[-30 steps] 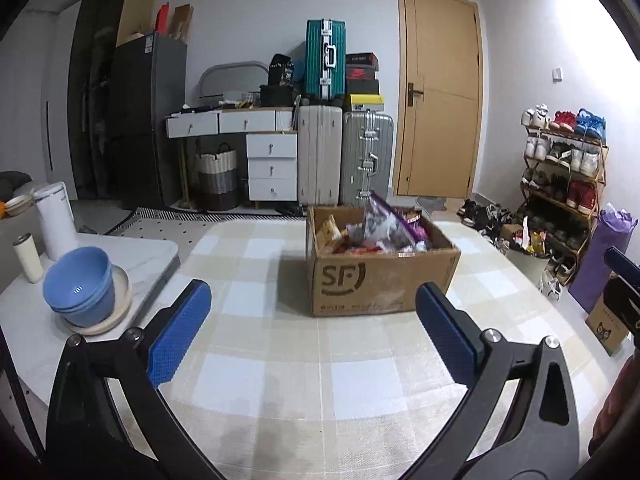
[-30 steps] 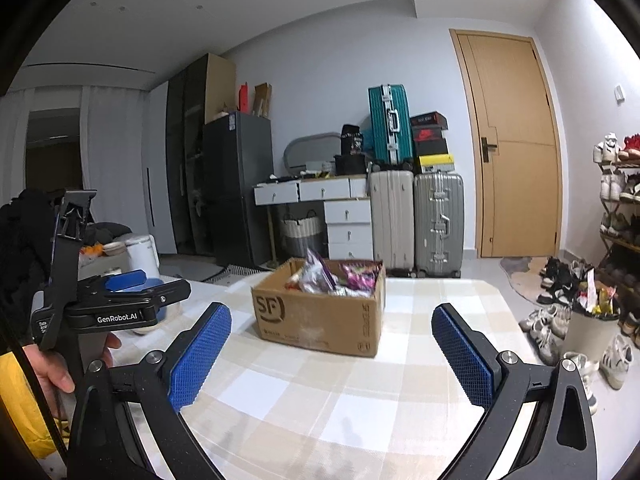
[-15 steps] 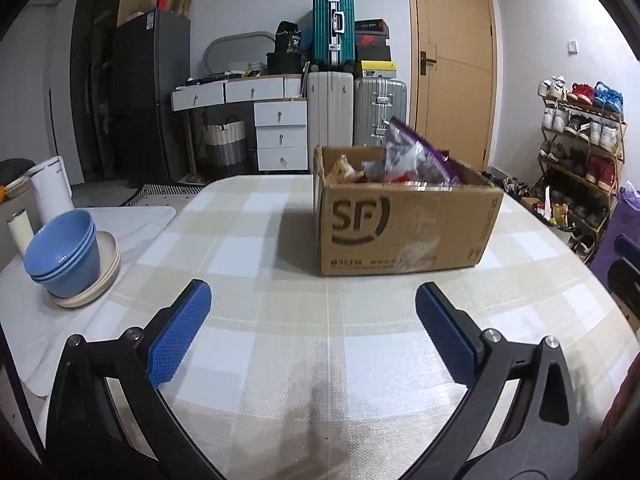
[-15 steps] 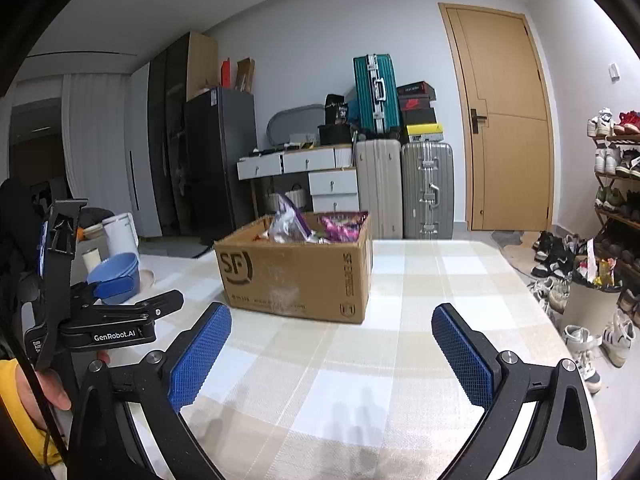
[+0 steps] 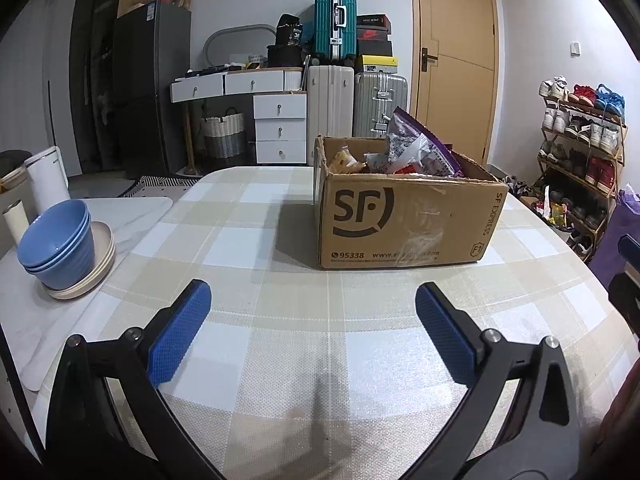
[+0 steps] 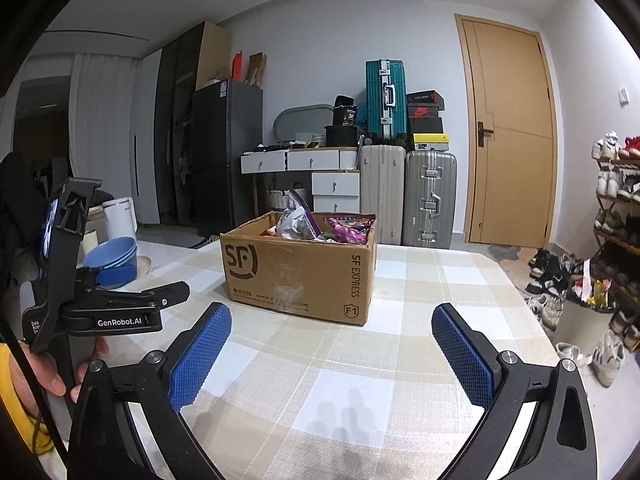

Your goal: Organize snacks

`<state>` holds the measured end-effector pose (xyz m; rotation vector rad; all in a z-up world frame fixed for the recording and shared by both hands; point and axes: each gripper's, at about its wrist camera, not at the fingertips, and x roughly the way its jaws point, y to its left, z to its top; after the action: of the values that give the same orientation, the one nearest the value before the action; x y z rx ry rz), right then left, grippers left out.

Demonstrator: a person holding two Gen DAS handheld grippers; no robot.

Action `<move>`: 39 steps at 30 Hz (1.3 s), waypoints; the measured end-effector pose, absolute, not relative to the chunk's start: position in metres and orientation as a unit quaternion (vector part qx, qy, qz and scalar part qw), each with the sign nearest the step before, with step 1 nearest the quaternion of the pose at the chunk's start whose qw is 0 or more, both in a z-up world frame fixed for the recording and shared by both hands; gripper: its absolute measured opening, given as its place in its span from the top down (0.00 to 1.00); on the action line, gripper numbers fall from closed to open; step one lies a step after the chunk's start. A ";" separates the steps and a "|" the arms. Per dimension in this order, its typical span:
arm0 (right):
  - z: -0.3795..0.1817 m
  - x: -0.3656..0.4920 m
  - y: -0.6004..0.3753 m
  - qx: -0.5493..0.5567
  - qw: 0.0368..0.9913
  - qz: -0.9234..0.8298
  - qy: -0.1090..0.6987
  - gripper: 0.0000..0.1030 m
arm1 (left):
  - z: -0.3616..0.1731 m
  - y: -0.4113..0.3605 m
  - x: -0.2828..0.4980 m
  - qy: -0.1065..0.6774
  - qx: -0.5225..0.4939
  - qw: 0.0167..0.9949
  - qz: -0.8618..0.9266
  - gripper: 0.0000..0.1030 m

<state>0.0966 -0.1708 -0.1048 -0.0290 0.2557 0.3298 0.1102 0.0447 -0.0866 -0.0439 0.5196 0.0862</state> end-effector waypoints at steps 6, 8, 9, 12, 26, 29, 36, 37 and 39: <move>-0.106 0.097 -0.173 -0.002 0.978 0.165 0.128 0.01 | -0.085 0.043 0.107 0.251 -0.016 0.967 0.043 0.01; -0.106 0.098 -0.175 0.001 0.978 0.163 0.129 0.01 | -0.086 0.041 0.107 0.249 -0.013 0.968 0.043 0.01; -0.106 0.098 -0.175 0.001 0.978 0.162 0.129 0.01 | -0.084 0.040 0.104 0.248 -0.010 0.968 0.043 0.01; -0.106 0.097 -0.174 -0.001 0.980 0.155 0.128 0.01 | -0.083 0.036 0.100 0.244 0.000 0.969 0.042 0.01; -0.106 0.098 -0.173 -0.004 0.979 0.156 0.130 0.01 | -0.083 0.035 0.099 0.244 0.007 0.969 0.032 0.01; -0.106 0.098 -0.173 -0.004 0.979 0.156 0.131 0.01 | -0.083 0.035 0.099 0.245 0.006 0.969 0.031 0.01; -0.106 0.098 -0.173 -0.004 0.979 0.155 0.131 0.01 | -0.084 0.035 0.099 0.246 0.004 0.969 0.035 0.01; -0.106 0.098 -0.173 -0.004 0.979 0.155 0.131 0.01 | -0.084 0.036 0.099 0.246 0.004 0.968 0.037 0.01; -0.106 0.098 -0.173 -0.004 0.979 0.155 0.132 0.01 | -0.084 0.036 0.100 0.249 0.003 0.968 0.043 0.01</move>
<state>0.0985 -0.1730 -0.1061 -0.0078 0.2652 0.3126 0.0999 0.0361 -0.0843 0.0070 0.5026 0.0870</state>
